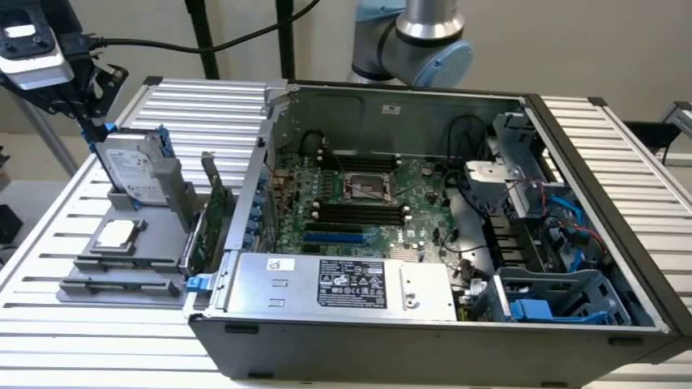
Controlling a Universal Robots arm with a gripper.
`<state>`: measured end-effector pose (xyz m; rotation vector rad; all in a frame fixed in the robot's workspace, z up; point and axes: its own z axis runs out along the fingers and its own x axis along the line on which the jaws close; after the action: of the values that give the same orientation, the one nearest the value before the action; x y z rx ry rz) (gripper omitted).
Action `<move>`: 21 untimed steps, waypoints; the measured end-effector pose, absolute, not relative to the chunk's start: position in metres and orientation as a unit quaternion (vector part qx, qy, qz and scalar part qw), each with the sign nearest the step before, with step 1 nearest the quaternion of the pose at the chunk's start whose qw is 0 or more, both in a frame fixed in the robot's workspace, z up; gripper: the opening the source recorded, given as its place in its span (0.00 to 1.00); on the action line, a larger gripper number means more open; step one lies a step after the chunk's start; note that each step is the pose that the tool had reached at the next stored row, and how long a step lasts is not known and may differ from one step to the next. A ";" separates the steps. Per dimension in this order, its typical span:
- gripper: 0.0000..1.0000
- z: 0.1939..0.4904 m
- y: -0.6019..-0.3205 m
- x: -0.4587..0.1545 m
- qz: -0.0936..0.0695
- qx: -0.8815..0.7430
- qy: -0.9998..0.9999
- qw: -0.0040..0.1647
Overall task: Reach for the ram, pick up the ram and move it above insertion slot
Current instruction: 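Reach for the ram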
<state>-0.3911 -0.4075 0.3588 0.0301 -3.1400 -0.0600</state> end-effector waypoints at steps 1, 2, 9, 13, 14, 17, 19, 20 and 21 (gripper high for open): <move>0.11 0.359 -0.408 -0.391 -0.019 0.010 -1.000 0.000; 0.11 0.359 -0.408 -0.391 -0.019 0.010 -1.000 0.000; 0.11 0.358 -0.427 -0.391 -0.018 0.010 -1.000 0.000; 0.11 0.358 -0.445 -0.391 -0.017 0.010 -1.000 0.000; 0.11 0.358 -0.449 -0.391 -0.017 0.010 -1.000 0.000; 0.11 0.357 -0.462 -0.390 -0.015 0.010 -1.000 0.001; 0.11 0.356 -0.468 -0.389 -0.014 0.010 -1.000 0.001; 0.11 0.356 -0.471 -0.388 -0.013 0.010 -1.000 0.001; 0.11 0.355 -0.474 -0.387 -0.013 0.010 -1.000 0.001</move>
<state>-0.3871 -0.4740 0.3554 0.0301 -3.1401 -0.0395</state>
